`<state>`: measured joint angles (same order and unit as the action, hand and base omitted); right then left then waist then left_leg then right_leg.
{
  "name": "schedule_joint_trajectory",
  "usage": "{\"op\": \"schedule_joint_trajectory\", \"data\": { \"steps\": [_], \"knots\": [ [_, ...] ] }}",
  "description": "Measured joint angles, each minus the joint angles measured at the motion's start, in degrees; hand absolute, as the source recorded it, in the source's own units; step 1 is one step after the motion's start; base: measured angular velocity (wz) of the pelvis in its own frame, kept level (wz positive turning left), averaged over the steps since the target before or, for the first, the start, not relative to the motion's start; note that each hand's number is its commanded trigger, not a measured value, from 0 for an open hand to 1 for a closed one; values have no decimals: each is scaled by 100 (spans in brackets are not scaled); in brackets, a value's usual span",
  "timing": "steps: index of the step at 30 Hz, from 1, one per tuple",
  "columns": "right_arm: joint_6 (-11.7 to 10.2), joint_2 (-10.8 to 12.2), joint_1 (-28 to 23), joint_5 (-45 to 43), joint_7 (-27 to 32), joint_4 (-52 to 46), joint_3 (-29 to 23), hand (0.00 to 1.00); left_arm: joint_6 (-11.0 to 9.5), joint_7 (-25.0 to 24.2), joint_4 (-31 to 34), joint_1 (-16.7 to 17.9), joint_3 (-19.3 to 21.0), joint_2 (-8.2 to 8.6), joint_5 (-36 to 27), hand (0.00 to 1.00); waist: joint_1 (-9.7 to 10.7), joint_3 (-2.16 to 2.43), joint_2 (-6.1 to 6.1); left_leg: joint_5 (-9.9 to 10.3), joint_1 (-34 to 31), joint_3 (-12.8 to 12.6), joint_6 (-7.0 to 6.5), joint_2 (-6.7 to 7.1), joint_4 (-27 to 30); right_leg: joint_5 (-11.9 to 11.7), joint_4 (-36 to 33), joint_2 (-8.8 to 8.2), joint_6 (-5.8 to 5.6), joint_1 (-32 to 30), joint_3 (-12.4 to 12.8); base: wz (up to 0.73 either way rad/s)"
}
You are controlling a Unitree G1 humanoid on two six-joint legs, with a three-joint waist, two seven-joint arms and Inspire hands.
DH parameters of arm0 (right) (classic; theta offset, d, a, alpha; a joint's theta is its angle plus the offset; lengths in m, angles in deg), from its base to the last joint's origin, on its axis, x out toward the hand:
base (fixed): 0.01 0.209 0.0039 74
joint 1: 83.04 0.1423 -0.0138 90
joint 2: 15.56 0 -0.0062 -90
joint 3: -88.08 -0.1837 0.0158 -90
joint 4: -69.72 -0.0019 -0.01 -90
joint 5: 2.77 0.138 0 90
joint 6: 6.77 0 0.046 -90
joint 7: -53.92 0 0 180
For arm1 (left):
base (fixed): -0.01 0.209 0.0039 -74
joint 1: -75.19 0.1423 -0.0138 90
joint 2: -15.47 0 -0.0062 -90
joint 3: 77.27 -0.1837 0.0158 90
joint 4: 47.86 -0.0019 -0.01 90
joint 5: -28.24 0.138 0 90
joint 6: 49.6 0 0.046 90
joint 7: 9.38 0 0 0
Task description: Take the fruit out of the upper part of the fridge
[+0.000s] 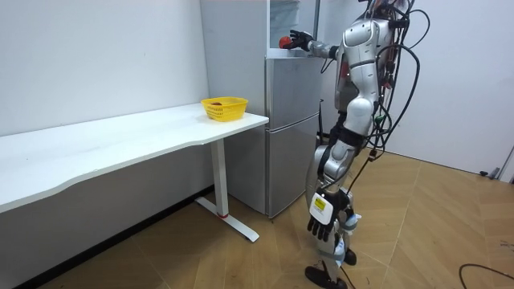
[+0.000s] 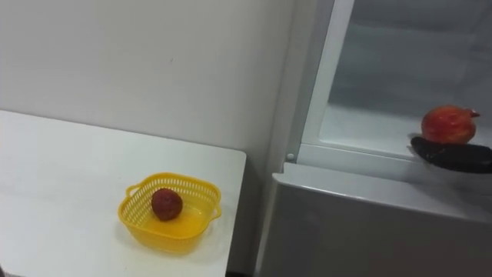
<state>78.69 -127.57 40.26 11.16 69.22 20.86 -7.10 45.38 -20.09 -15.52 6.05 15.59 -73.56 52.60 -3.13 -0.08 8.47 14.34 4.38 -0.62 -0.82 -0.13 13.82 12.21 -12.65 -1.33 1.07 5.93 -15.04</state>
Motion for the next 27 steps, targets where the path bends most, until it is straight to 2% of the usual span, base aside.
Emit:
{"op": "schedule_joint_trajectory", "data": {
  "steps": [4,10,20,23,26,27],
  "knots": [
    [-97,-21,157,-5,25,323,56,0,-2,53,-35,-23,-139,-30,-8,0,-45,-2,-4,0,-30,39,0,2,2,0,3,-15,-1,-8,-85,6],
    [-113,-86,489,34,-113,579,232,0,18,61,-31,-117,-161,-27,-3,0,-47,-15,-28,-7,-147,48,12,-11,81,-16,-9,-6,21,-116,-93,1],
    [-113,-189,586,232,-173,586,408,0,89,158,4,-246,-207,-28,-6,0,-93,-19,-36,-32,-295,52,53,-43,75,-49,-79,16,68,-281,-94,-1],
    [-113,-208,592,262,-176,637,492,0,91,160,1,-250,-212,-29,-8,0,-146,-24,-46,-37,-289,57,59,-54,92,-50,-94,12,70,-274,-171,1],
    [-117,-323,614,433,-259,720,633,0,97,161,-3,-259,-264,-32,-28,0,-168,-26,-53,-42,-311,85,68,-59,106,-54,-98,-21,77,-273,-255,4],
    [-118,-339,616,450,-313,745,648,60,107,161,-4,-259,-298,-36,-46,0,-178,-26,-53,-45,-312,90,73,-62,106,-56,-98,-22,81,-272,-263,0]
  ]
}}
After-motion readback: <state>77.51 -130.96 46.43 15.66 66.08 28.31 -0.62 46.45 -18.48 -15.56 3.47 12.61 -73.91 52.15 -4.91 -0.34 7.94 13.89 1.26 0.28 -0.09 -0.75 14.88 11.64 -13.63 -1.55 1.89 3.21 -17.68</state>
